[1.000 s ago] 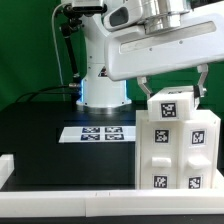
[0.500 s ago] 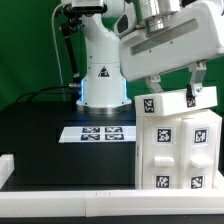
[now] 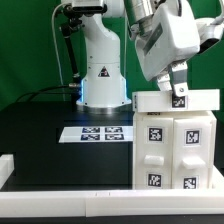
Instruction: Assemble cabinet
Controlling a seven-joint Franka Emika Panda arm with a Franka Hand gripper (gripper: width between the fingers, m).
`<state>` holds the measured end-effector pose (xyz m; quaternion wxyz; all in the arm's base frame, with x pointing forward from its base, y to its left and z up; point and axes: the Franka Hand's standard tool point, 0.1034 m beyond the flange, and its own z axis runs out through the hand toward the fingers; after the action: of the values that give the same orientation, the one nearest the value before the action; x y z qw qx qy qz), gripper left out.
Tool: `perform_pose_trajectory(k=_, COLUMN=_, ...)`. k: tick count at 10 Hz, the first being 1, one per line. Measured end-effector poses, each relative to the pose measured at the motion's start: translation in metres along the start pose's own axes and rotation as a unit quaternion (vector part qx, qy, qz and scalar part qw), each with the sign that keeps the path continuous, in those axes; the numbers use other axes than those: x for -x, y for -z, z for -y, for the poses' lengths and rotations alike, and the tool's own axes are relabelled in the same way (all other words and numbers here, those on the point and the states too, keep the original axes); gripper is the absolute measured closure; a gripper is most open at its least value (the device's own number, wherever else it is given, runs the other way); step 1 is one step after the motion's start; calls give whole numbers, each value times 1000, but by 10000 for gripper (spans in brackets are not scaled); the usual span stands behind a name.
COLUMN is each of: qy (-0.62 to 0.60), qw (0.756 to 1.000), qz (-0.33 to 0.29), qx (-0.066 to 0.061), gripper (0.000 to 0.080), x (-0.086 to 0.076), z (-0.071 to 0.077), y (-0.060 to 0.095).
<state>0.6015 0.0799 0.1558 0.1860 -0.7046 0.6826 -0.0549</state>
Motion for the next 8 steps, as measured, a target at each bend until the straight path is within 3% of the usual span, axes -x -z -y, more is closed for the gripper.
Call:
perform_pose_trajectory(k=4, qy=-181, qw=983, qz=8, qx=-1, gripper=241, x=-1, z=-2, y=0)
perform_pose_trajectory(k=8, qy=-268, qw=963, qz=20, qx=-2, gripper=241, x=-2, z=-2, y=0)
